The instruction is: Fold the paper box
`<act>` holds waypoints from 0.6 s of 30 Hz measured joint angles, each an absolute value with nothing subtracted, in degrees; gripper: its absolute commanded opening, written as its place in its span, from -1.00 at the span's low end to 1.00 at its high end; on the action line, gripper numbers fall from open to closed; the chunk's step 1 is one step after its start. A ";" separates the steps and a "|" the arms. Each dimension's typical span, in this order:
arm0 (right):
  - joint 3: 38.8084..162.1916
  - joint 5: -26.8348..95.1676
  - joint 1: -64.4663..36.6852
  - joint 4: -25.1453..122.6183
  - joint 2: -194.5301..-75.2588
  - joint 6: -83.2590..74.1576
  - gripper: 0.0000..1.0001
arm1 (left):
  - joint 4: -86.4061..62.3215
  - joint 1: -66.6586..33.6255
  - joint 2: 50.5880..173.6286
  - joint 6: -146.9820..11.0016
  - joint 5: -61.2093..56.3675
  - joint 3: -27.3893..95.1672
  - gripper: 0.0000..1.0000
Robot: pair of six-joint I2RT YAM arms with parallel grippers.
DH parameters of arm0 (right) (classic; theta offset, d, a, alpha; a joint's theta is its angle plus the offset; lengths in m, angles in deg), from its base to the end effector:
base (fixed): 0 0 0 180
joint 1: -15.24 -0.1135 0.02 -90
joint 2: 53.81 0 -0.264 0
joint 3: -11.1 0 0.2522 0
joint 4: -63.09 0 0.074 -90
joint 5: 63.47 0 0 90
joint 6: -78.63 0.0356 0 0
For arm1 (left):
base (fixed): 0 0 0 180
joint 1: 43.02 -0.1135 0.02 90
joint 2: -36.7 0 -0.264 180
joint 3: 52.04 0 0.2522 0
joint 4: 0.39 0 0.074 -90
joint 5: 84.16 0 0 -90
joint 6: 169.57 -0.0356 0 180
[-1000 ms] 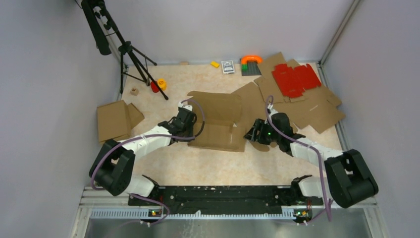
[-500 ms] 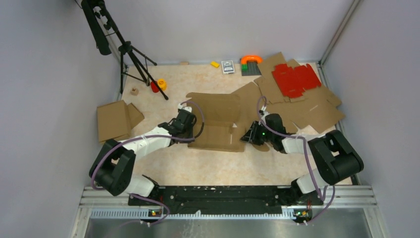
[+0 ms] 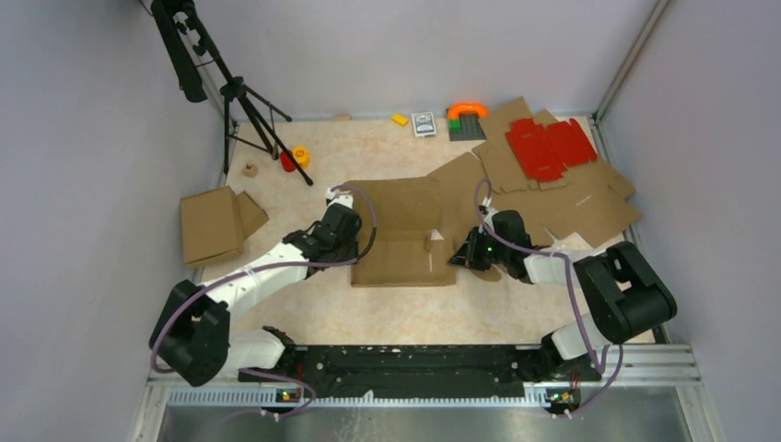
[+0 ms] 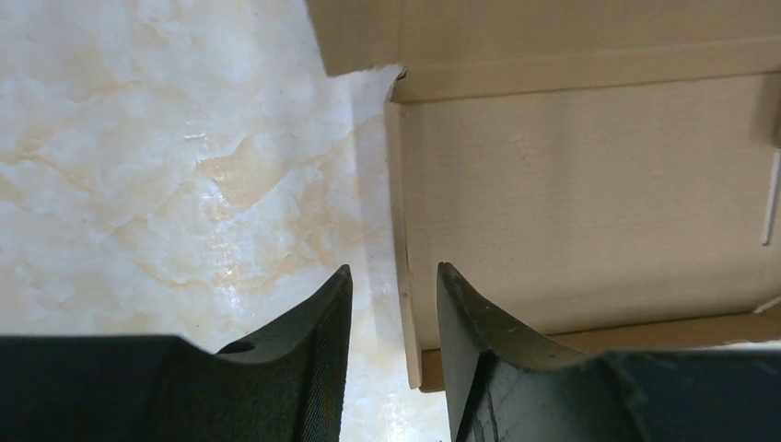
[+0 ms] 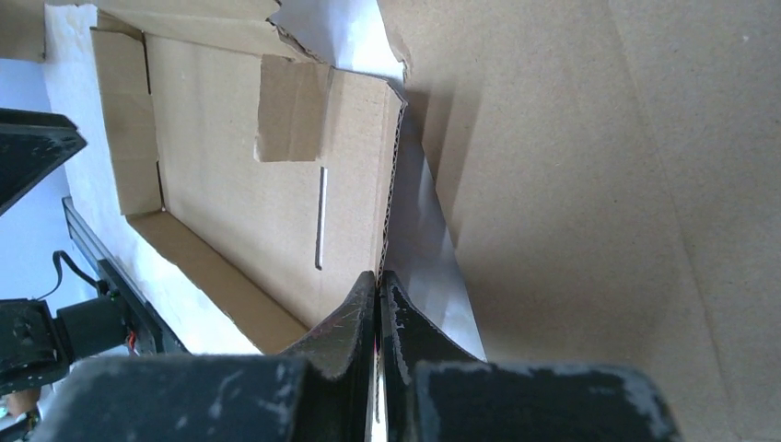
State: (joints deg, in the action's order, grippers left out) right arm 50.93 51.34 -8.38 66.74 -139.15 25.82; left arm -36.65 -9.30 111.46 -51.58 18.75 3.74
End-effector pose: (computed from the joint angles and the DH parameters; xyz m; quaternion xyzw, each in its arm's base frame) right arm 0.2272 0.1156 0.1258 0.0184 0.8958 0.3708 0.2443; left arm 0.2132 -0.1328 0.1969 0.0139 0.9488 -0.0601 0.3098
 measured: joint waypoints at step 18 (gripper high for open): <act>55.10 49.86 -8.71 57.60 -139.15 25.93 -1.00 | -31.64 17.30 124.77 -60.35 16.60 21.01 0.15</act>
